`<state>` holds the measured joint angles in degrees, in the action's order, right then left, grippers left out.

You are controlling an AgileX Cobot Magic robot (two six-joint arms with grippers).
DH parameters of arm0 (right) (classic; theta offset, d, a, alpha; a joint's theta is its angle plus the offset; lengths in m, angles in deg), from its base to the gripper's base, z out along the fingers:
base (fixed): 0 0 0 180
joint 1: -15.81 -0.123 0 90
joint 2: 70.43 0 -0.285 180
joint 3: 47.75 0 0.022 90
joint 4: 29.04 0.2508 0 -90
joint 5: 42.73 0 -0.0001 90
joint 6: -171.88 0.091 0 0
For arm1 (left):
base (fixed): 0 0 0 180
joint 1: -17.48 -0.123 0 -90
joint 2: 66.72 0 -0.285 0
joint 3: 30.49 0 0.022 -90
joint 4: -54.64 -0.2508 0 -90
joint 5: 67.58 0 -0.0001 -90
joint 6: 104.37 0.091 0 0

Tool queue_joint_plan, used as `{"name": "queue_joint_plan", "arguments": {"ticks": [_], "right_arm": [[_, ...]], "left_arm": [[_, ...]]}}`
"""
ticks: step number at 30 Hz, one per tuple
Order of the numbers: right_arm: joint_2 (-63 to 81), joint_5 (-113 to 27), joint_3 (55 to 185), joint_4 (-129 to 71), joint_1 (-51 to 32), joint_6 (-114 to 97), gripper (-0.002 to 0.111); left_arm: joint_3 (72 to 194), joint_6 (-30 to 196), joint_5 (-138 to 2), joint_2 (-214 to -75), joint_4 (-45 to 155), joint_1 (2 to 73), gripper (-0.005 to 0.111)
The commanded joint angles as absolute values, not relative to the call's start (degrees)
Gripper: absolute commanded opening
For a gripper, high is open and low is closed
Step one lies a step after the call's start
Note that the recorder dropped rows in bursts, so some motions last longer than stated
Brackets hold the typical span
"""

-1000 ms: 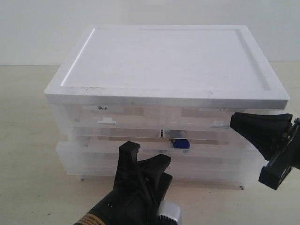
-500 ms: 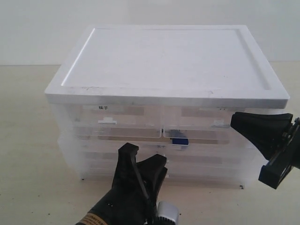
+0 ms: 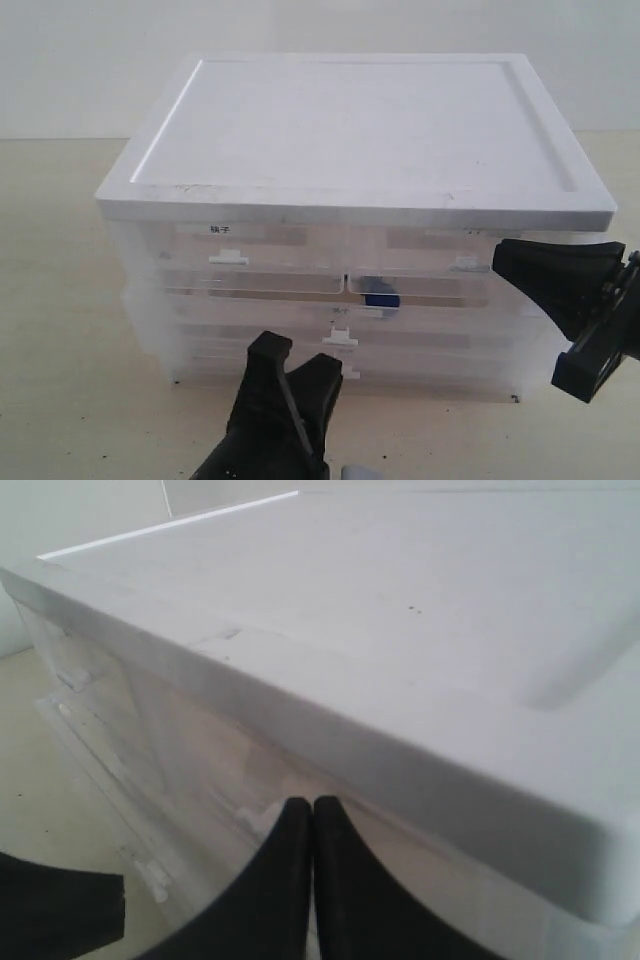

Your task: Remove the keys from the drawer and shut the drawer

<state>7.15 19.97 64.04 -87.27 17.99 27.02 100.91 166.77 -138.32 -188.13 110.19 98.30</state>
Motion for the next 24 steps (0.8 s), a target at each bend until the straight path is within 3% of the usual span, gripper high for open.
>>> {"name": "queue_joint_plan", "arguments": {"ticks": [1, 6, 11, 13, 15, 19, 24], "right_arm": [[7.2, 19.3, 64.3, -86.3, 17.9, 27.0, 0.000], [7.2, 19.3, 64.3, -86.3, 17.9, 27.0, 0.000], [7.2, 19.3, 64.3, -86.7, 17.9, 27.1, 0.000], [7.2, 19.3, 64.3, -86.7, 17.9, 27.1, 0.000], [7.2, 19.3, 64.3, -86.7, 17.9, 27.1, 0.000], [7.2, 19.3, 64.3, -86.7, 17.9, 27.1, 0.000], [7.2, 19.3, 64.3, -86.7, 17.9, 27.1, 0.000]], "left_arm": [[100.6, 168.6, -137.5, -188.3, 112.7, 100.8, 0.004], [100.6, 169.0, -137.5, -188.2, 110.0, 101.7, 0.006], [100.6, 168.4, -137.5, -188.2, 108.6, 100.7, 0.046], [100.6, 168.0, -137.5, -188.2, 108.9, 99.6, 0.052], [100.6, 168.0, -137.5, -188.2, 108.7, 98.1, 0.048], [100.7, 168.0, -137.5, -188.2, 105.2, 95.3, 0.024], [101.0, 167.8, -137.5, -188.2, 101.8, 95.3, 0.029]]}}
